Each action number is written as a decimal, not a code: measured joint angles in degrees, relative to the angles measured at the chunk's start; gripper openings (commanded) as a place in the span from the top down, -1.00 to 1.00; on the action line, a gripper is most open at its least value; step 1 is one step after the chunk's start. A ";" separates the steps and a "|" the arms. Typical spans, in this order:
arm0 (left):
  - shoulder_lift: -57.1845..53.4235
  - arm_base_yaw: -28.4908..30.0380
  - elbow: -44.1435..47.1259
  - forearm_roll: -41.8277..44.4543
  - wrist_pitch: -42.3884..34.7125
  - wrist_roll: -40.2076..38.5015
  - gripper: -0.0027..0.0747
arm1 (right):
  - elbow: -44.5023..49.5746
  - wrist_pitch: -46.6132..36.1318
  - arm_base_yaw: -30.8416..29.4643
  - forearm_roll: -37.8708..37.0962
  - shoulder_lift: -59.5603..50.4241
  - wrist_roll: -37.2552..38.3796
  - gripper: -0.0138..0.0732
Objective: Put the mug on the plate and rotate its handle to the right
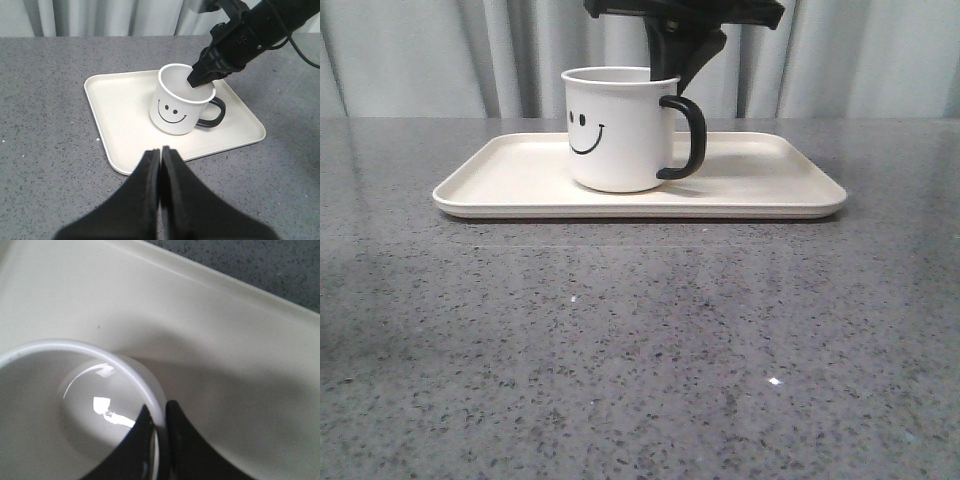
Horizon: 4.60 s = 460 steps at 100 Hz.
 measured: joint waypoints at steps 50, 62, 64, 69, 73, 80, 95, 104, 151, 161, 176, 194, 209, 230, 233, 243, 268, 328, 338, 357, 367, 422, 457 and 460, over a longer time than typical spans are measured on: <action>0.00 0.00 0.00 0.00 0.00 0.00 0.98 | -3.97 6.08 0.00 6.38 0.00 -36.13 0.83; 0.00 0.00 0.00 0.00 0.00 0.00 0.98 | -3.97 6.19 0.00 7.57 0.00 -40.11 0.83; 0.00 0.00 0.00 0.00 0.00 0.00 0.98 | -3.97 6.19 0.00 7.57 0.00 -40.36 0.83; 0.00 0.00 0.00 -0.10 0.00 0.00 0.98 | -3.97 6.19 0.00 7.64 0.05 -40.94 0.83; 0.00 0.00 0.00 -0.23 0.00 0.00 0.98 | -3.97 6.19 0.00 7.64 0.13 -41.10 0.83; 0.00 0.00 0.00 -0.62 0.00 0.00 0.98 | -4.06 6.06 0.00 7.70 0.42 -41.35 0.83; 0.00 0.00 0.00 -0.87 0.00 0.00 0.98 | -4.06 5.45 0.00 8.22 1.05 -41.56 0.67; 0.00 0.00 0.00 -0.87 0.00 0.00 0.98 | -4.06 4.99 0.00 8.45 1.05 -41.56 0.40; 0.00 0.00 0.00 -0.87 0.04 0.00 0.98 | -4.39 3.48 0.00 8.59 1.09 -41.58 -0.04; 0.00 0.00 0.00 -0.87 0.04 0.00 0.98 | -4.39 3.49 0.00 8.59 0.20 -40.40 -0.01; 0.00 0.00 0.09 -0.87 -0.95 0.00 0.98 | -4.39 3.59 0.00 8.59 -2.67 -38.17 0.35; 0.00 0.00 0.09 -0.43 -1.62 0.00 0.98 | -4.43 6.05 0.00 9.42 -6.51 -37.18 0.83; 0.00 0.00 0.09 0.09 -1.88 0.00 0.98 | -4.43 7.12 0.00 10.16 -9.03 -36.55 0.84; -1.22 0.00 0.81 0.18 -2.76 2.72 0.98 | -2.72 7.26 0.00 11.82 -13.40 -35.57 0.84; -1.71 0.00 1.34 0.21 -2.93 2.85 0.98 | -1.97 7.26 0.00 12.25 -14.25 -35.57 0.84; -4.00 0.00 2.93 0.31 -4.32 3.07 0.98 | 1.63 6.93 0.00 13.19 -18.11 -35.57 0.84; -8.46 0.00 7.05 0.31 -5.52 3.07 0.98 | 16.64 -0.54 0.00 14.48 -29.81 -35.57 0.84; -18.42 0.00 16.05 0.43 -7.99 4.44 0.98 | 64.76 -30.87 0.00 16.65 -69.49 -35.57 0.84; -20.18 0.00 17.74 0.43 -8.40 4.48 0.98 | 70.68 -32.37 0.00 17.35 -75.31 -35.34 0.84; -23.06 0.00 20.48 0.43 -9.55 4.48 0.98 | 79.41 -34.55 0.00 18.45 -85.68 -34.89 0.84; -23.32 0.00 21.12 0.43 -9.70 4.48 0.98 | 82.52 -36.04 0.00 18.49 -89.95 -34.89 0.84; -23.32 0.00 21.38 0.43 -9.79 4.57 0.98 | 85.22 -38.81 0.00 18.89 -95.10 -34.85 0.84; -23.32 0.00 21.38 0.43 -9.79 4.57 0.98 | 85.22 -38.81 0.00 18.98 -95.10 -34.85 0.84; -23.32 0.00 21.38 0.43 -9.79 4.57 0.98 | 85.22 -38.81 0.00 18.98 -95.10 -34.85 0.84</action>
